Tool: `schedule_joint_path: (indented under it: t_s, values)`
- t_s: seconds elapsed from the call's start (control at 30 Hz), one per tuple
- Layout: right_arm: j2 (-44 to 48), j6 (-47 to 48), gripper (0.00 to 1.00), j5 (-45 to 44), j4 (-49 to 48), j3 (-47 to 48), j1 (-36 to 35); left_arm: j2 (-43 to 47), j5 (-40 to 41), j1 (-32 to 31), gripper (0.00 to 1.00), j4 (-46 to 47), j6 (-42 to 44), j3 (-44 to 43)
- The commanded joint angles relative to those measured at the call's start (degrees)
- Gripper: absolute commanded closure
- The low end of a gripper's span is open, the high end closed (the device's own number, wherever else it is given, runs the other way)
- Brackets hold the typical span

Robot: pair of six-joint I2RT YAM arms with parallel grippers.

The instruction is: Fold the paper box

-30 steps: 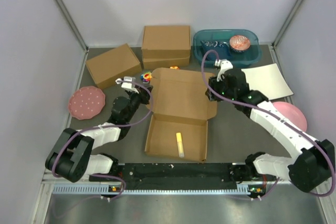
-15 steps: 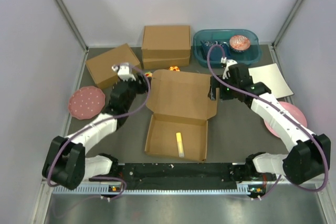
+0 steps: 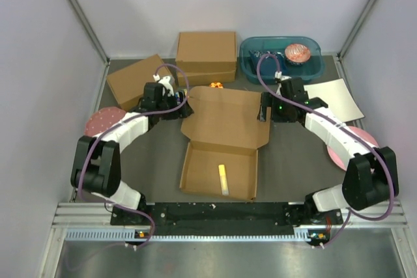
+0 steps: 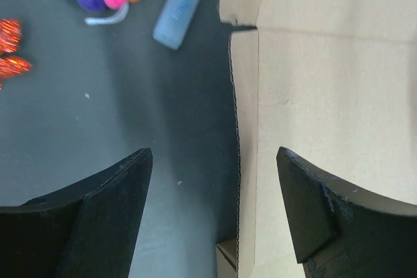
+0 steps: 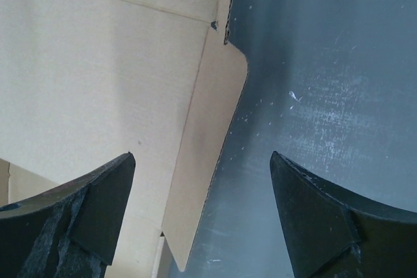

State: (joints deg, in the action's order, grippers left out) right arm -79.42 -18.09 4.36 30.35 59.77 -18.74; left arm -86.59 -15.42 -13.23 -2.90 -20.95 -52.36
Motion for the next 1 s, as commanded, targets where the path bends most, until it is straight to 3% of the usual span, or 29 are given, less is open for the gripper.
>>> schedule_joint_path:
  t_s: [0.0,0.17,0.4,0.5,0.57,0.63,0.73,0.83,0.97]
  values:
    - [-1.79,-1.16,0.15,1.26,-4.15,2.63,0.9,-1.65,-6.99,0.31,0.17,-4.06,1.09,-3.89]
    - [-4.86,-1.34,0.19,3.19,-5.56,3.07,0.9,-4.2,-9.45,0.31,0.24,-1.85,0.3,-4.33]
    - [-7.68,-1.07,0.28,3.2,-6.97,3.95,0.99,-6.05,-11.56,0.49,0.47,1.31,-0.93,-5.03]
    - [-7.95,-0.72,0.37,3.55,-8.28,3.95,0.9,-6.31,-12.44,0.93,0.6,1.58,-1.2,-5.82]
    - [-7.95,-0.46,0.52,3.72,-9.16,3.87,0.9,-5.7,-12.62,1.11,0.75,4.81,-1.46,-4.95]
    - [-7.68,-0.63,0.71,3.99,-9.78,3.69,0.99,-4.65,-13.23,1.19,0.83,7.02,-1.9,-3.55]
    - [-6.28,-0.72,0.89,4.43,-11.8,2.73,0.9,-3.07,-13.85,1.19,0.95,10.8,-2.6,-1.7]
    - [-4.79,-0.46,1.0,4.69,-14.0,1.85,0.9,-0.61,-14.2,1.19,1.0,16.94,-3.83,1.46]
    - [0.47,0.42,1.0,3.03,-19.35,-1.22,0.64,3.35,-13.85,1.02,1.0,29.24,-7.52,6.91]
